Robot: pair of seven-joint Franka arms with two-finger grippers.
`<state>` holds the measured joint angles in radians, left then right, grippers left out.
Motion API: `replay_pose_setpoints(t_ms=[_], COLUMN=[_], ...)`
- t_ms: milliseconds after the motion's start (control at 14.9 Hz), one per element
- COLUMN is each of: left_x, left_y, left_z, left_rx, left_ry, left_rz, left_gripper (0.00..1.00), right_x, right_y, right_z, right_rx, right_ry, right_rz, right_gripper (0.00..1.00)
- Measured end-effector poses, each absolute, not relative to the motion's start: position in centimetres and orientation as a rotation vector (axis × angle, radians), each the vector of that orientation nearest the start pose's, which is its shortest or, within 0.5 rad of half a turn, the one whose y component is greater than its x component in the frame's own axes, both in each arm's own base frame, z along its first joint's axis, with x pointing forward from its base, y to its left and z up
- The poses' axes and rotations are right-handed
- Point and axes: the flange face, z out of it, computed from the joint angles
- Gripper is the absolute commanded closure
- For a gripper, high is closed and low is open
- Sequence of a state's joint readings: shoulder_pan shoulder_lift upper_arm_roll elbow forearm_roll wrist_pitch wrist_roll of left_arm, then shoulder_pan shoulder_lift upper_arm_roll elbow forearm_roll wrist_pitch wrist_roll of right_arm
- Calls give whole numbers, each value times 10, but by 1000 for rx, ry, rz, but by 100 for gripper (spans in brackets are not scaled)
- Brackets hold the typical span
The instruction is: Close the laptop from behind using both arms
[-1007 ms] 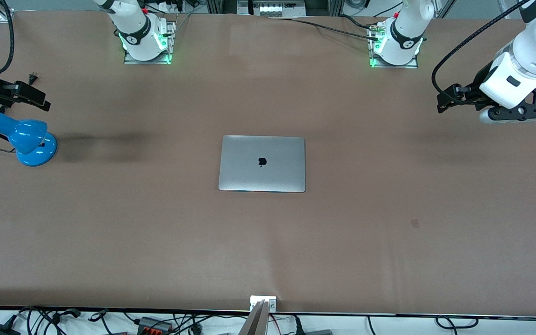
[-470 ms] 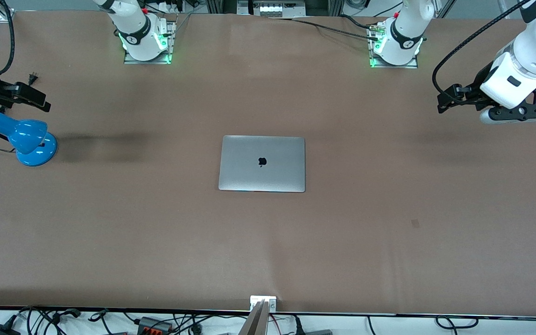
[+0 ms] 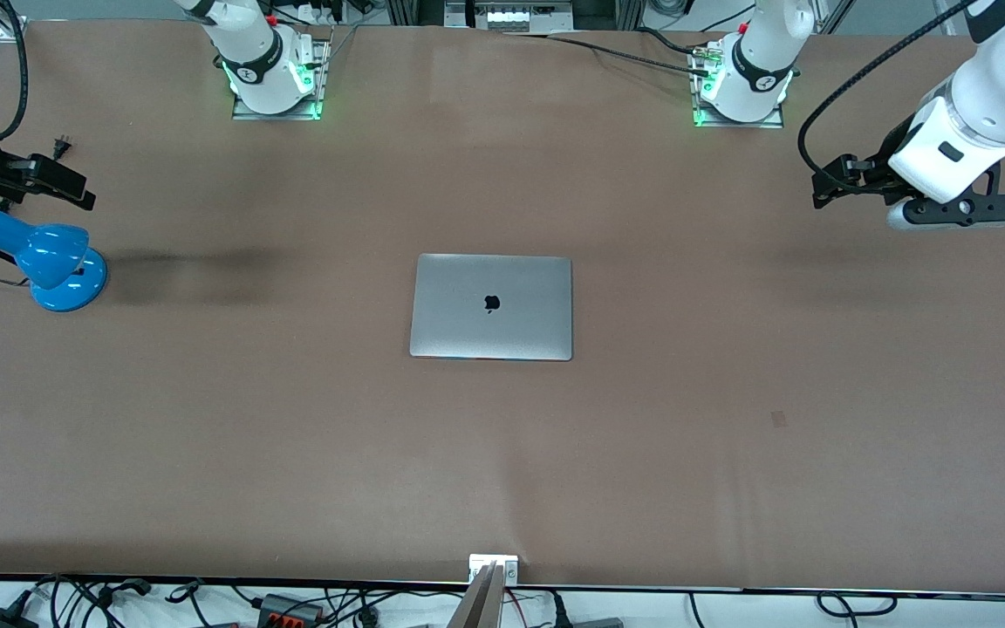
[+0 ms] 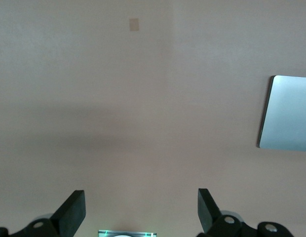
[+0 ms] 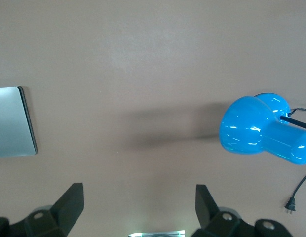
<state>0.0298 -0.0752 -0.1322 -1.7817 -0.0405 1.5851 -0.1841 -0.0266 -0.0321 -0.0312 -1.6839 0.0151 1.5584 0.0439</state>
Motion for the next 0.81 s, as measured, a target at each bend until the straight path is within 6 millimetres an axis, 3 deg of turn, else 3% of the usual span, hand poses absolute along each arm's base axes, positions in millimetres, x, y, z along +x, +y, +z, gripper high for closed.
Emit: replay_pose_setpoints(t_ms=[201, 806], left_x=[528, 536], left_y=[-45, -30], left_z=[566, 584], left_rx=[-3150, -3160], left_ry=[-158, -201], left_rz=[212, 144], left_gripper=[0, 0], right_x=[539, 539], right_y=[-30, -31], right_z=[588, 588], right_rx=[-3117, -3117], right_ry=[161, 165], right_rz=[146, 144], right_gripper=[0, 0])
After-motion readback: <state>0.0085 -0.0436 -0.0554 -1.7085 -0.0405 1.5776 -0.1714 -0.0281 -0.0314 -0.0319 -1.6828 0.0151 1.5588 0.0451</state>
